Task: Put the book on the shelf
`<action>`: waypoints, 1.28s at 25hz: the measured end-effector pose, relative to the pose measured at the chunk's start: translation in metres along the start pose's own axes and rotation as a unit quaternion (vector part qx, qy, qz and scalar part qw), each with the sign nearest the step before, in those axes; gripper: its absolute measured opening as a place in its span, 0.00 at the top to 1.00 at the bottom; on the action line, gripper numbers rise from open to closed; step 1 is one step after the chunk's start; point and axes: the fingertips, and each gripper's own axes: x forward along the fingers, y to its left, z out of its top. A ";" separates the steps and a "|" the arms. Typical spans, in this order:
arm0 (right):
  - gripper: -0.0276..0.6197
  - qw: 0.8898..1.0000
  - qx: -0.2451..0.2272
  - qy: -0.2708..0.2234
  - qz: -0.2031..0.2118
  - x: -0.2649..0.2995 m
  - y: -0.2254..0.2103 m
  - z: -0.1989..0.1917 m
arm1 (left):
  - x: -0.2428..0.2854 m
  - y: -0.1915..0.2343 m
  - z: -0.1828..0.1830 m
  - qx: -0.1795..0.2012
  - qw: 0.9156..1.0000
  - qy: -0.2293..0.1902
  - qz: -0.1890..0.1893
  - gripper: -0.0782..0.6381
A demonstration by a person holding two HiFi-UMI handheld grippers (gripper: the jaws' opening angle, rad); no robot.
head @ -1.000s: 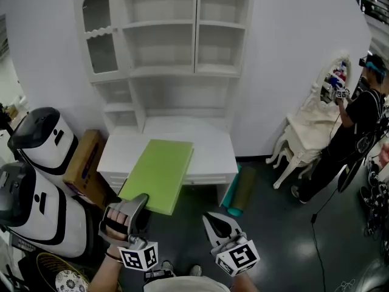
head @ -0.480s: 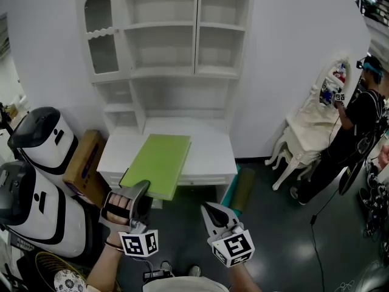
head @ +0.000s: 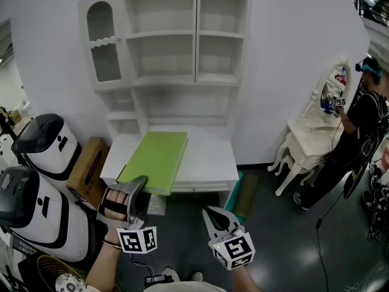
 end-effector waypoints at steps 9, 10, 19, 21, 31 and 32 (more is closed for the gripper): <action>0.94 1.000 0.004 0.003 0.012 0.014 -0.001 0.002 | 0.015 0.028 -0.005 0.014 1.000 0.001 -0.011 0.68; 0.94 1.000 0.005 0.004 0.012 0.017 -0.002 0.002 | 0.019 0.033 -0.007 0.017 1.000 0.001 -0.010 0.68; 0.94 1.000 -0.005 0.012 0.006 0.062 -0.016 0.010 | 0.068 0.060 -0.032 0.024 1.000 -0.012 -0.008 0.68; 0.94 1.000 -0.009 0.013 0.003 0.074 -0.020 0.015 | 0.081 0.068 -0.042 0.025 1.000 -0.011 -0.008 0.68; 0.94 1.000 -0.017 0.014 -0.022 0.142 -0.035 0.033 | 0.138 0.101 -0.101 0.025 1.000 -0.008 -0.010 0.68; 0.94 0.999 -0.017 0.013 -0.025 0.149 -0.035 0.034 | 0.142 0.104 -0.106 0.024 1.000 -0.010 -0.012 0.68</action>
